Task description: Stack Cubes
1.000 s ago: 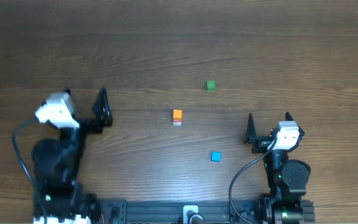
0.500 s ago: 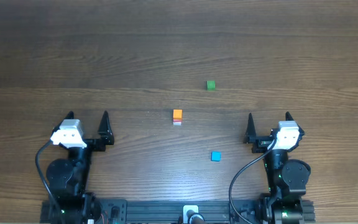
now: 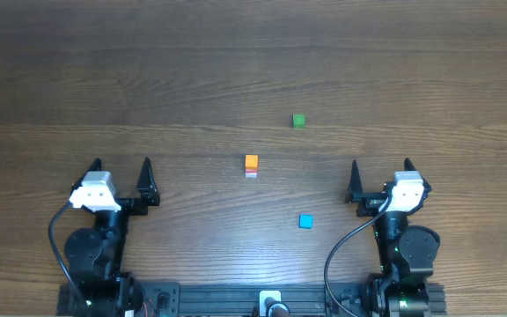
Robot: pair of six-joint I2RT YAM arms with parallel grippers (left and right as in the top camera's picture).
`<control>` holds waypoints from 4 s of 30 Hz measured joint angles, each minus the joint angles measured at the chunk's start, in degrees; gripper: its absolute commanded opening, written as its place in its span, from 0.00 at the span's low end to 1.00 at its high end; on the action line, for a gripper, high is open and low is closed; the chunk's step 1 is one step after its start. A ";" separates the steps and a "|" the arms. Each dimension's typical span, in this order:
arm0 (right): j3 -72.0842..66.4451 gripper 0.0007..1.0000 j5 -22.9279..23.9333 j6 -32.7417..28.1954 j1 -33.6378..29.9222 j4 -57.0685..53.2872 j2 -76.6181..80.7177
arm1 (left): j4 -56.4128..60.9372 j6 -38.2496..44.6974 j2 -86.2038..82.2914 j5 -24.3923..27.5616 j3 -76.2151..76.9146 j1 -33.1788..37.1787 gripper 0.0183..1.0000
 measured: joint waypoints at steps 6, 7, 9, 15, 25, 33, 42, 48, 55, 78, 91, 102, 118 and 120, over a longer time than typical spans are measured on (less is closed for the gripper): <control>0.00 0.99 0.00 0.02 0.00 0.00 0.00 | 0.00 0.00 -0.02 0.00 -0.02 0.00 1.00; 0.00 0.99 0.00 0.04 0.00 0.00 0.00 | 0.00 0.00 -0.02 0.00 0.00 0.00 1.00; 0.00 0.99 0.00 0.00 0.00 0.00 0.00 | 0.00 0.00 -0.02 0.00 0.00 0.00 1.00; -0.11 0.99 0.26 1.18 0.00 11.58 0.13 | -0.04 0.04 -0.04 0.00 0.00 0.00 1.00; 8.79 0.99 -4.81 7.34 0.00 11.78 3.06 | -0.07 0.17 -0.13 0.00 0.00 0.00 1.00; 38.82 0.99 -9.20 4.13 0.00 -0.94 25.79 | -0.11 0.17 -0.20 0.04 -0.02 0.00 1.00; 72.67 0.99 -14.10 4.17 4.04 -29.42 62.69 | -0.07 0.17 -0.24 0.20 0.00 0.04 1.00; 82.49 0.99 -9.84 4.74 13.38 -39.19 81.44 | -0.07 0.17 -0.28 0.20 0.00 0.04 1.00; 84.94 0.99 -3.50 11.10 20.59 -44.17 96.87 | -0.09 0.17 -0.31 0.20 0.00 0.04 1.00; 85.35 0.99 1.81 22.58 20.02 -45.55 115.97 | -0.09 0.17 -0.28 0.20 0.00 0.04 1.00; 85.42 0.96 4.83 20.61 19.17 -43.30 118.07 | -0.09 0.17 -0.28 0.20 0.00 0.04 1.00; 85.42 0.81 5.05 18.23 19.30 -43.06 119.14 | -0.09 0.17 -0.28 0.20 0.00 0.04 1.00; 85.42 0.53 5.20 16.98 20.26 -42.25 120.43 | -0.09 0.17 -0.28 0.20 0.00 0.04 1.00; 85.42 0.48 5.22 17.27 20.26 -42.23 120.45 | -0.09 0.17 -0.28 0.20 0.00 0.04 1.00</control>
